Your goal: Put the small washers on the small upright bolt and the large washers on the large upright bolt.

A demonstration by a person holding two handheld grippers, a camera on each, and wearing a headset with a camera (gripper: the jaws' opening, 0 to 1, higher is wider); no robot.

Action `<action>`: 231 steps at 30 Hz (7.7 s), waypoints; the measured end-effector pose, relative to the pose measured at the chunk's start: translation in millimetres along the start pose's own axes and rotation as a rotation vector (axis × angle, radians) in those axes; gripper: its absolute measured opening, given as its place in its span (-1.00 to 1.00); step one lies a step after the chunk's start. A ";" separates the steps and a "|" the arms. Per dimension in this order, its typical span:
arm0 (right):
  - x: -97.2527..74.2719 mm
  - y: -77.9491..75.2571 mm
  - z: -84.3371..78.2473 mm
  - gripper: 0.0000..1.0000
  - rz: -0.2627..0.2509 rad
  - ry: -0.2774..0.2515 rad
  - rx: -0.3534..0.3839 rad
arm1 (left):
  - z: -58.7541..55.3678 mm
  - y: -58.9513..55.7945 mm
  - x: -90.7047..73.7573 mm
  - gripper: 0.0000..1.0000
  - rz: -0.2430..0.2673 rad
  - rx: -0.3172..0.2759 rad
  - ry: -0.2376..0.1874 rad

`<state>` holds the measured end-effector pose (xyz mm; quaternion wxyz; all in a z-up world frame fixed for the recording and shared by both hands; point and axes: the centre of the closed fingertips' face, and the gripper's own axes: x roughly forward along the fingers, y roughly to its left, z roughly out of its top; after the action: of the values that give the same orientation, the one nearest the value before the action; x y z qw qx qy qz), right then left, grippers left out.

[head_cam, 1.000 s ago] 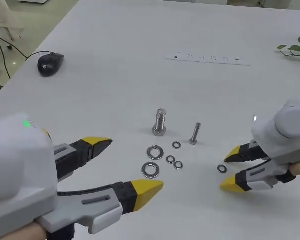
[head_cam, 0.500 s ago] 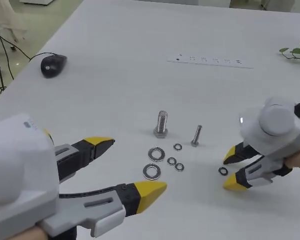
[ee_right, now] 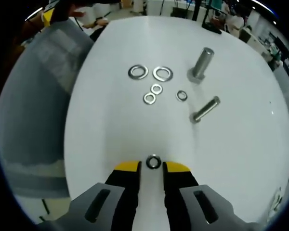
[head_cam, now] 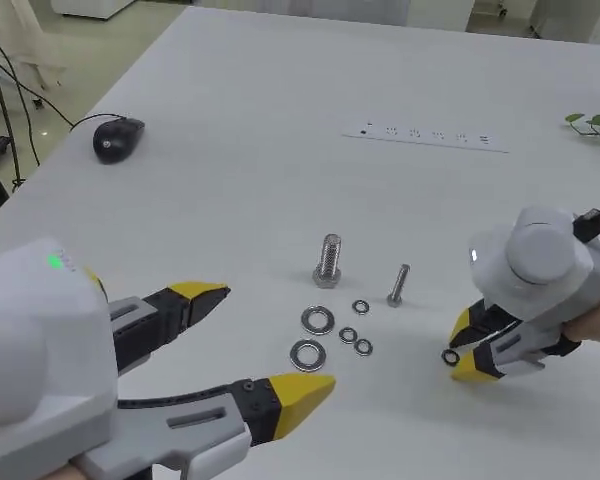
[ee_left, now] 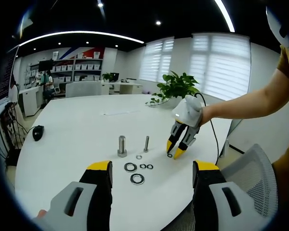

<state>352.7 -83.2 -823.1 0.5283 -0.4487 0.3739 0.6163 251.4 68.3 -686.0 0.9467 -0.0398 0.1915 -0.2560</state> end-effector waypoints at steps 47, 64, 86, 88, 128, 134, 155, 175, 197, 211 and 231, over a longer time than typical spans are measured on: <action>-59.1 -49.1 65.9 -0.76 -0.112 -0.041 -0.070 | 3.3 -8.5 -3.1 0.33 -0.004 0.004 -0.018; -42.1 -61.4 78.9 -0.76 -0.075 0.008 -0.129 | 1.4 -5.1 -3.2 0.32 -0.002 -0.015 -0.019; -14.8 -66.5 70.5 -0.75 -0.064 0.062 -0.184 | -1.7 -2.2 -2.9 0.32 0.007 -0.030 -0.014; -11.7 -65.6 70.6 -0.74 -0.061 0.064 -0.185 | -1.4 -2.1 -3.1 0.32 0.008 -0.032 -0.015; -14.3 -52.5 42.6 -0.67 -0.067 0.051 -0.100 | 4.5 -4.0 -8.9 0.32 0.013 -0.018 -0.023; -18.0 -38.2 45.3 -0.67 -0.058 0.015 -0.077 | 6.5 -7.7 -12.1 0.32 0.011 -0.006 -0.028; 16.6 6.6 83.3 -0.64 0.019 -0.022 -0.085 | 13.3 -12.5 -19.0 0.33 -0.005 0.016 -0.056; 30.0 2.0 87.0 -0.59 0.024 -0.019 -0.035 | 7.9 -5.9 -17.7 0.33 0.013 -0.011 -0.054; 30.2 -0.4 86.5 -0.76 0.010 0.016 -0.081 | 8.4 -8.4 -17.7 0.33 0.016 -0.010 -0.055; -2.2 -9.0 66.4 -0.76 0.005 0.035 -0.053 | 9.3 -11.9 -14.0 0.33 0.001 0.001 -0.049; -54.9 -52.9 64.2 -0.76 -0.089 0.033 -0.035 | 12.4 -16.0 -10.8 0.33 -0.021 0.015 -0.045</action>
<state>396.9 -32.0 -749.9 0.5410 -0.4839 0.3515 0.5912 240.0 59.6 -668.0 0.9482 -0.0403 0.1680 -0.2665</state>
